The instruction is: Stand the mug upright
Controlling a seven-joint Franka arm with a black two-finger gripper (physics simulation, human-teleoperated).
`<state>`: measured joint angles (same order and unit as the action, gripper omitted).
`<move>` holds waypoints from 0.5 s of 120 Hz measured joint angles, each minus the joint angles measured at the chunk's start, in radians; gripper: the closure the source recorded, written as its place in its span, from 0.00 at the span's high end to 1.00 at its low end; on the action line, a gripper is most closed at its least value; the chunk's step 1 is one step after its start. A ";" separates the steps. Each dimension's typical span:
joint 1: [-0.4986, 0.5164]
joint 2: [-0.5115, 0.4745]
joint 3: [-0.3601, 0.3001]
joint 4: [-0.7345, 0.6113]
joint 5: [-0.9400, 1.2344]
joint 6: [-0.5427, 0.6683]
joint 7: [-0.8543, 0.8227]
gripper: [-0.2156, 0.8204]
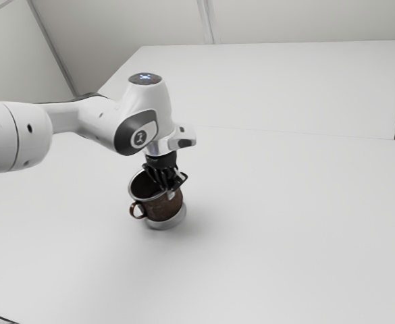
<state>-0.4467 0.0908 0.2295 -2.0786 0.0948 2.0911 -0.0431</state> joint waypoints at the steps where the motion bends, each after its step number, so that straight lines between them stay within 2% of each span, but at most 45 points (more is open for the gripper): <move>1: 0.000 0.001 0.000 0.000 0.000 0.000 -0.003 0.03; 40: -0.003 0.045 0.000 0.003 0.002 0.003 -0.082 0.04; 47: -0.004 0.046 0.000 0.003 -0.001 0.002 -0.091 0.09; 60: -0.009 0.044 0.001 0.004 -0.007 0.002 -0.105 0.26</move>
<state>-0.4559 0.1347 0.2300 -2.0744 0.0875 2.0929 -0.1480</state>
